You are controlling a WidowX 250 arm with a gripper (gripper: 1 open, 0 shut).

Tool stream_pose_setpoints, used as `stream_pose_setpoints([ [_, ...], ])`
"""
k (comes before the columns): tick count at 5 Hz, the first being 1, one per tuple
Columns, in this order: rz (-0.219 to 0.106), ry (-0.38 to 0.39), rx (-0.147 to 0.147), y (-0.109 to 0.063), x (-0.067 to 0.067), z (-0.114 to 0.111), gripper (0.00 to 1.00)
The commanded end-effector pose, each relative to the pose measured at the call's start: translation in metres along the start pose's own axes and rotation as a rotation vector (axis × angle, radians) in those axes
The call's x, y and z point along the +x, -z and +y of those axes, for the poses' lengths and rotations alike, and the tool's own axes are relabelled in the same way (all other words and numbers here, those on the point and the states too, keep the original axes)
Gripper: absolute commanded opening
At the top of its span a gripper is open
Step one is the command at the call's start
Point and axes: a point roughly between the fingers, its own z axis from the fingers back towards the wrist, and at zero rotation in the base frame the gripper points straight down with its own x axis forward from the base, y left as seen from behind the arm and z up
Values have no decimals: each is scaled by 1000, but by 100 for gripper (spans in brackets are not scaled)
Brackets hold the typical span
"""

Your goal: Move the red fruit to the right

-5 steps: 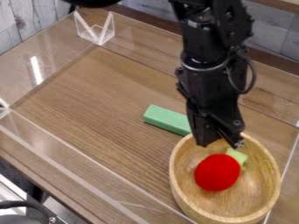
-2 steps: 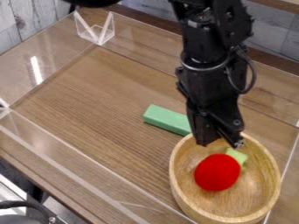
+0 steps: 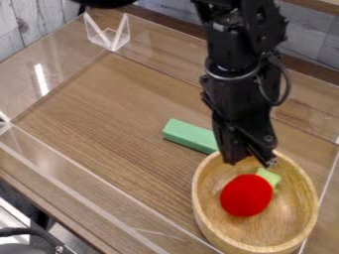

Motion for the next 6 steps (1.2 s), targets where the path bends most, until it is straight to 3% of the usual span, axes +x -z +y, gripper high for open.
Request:
stream_pose_setpoints([
  [1, -52, 19, 14, -10, 10, 1, 0],
  [2, -60, -4, 19, -16, 12, 6, 100],
  [3, -70, -29, 28, -23, 13, 11, 100],
  [4, -99, -89, 67, -35, 19, 27, 100],
  [5, -117, -192, 130, -38, 30, 62, 100],
  [6, -124, -217, 149, -30, 38, 88, 100],
])
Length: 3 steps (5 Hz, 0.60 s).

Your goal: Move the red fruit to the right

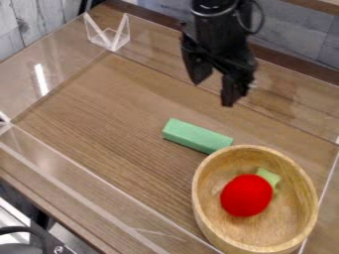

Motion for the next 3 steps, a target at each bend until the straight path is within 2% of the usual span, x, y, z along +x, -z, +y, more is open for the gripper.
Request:
stream_pose_setpoints([
  [1, -75, 21, 17, -6, 18, 4, 100],
  [3, -72, 29, 20, 6, 17, 4, 100],
])
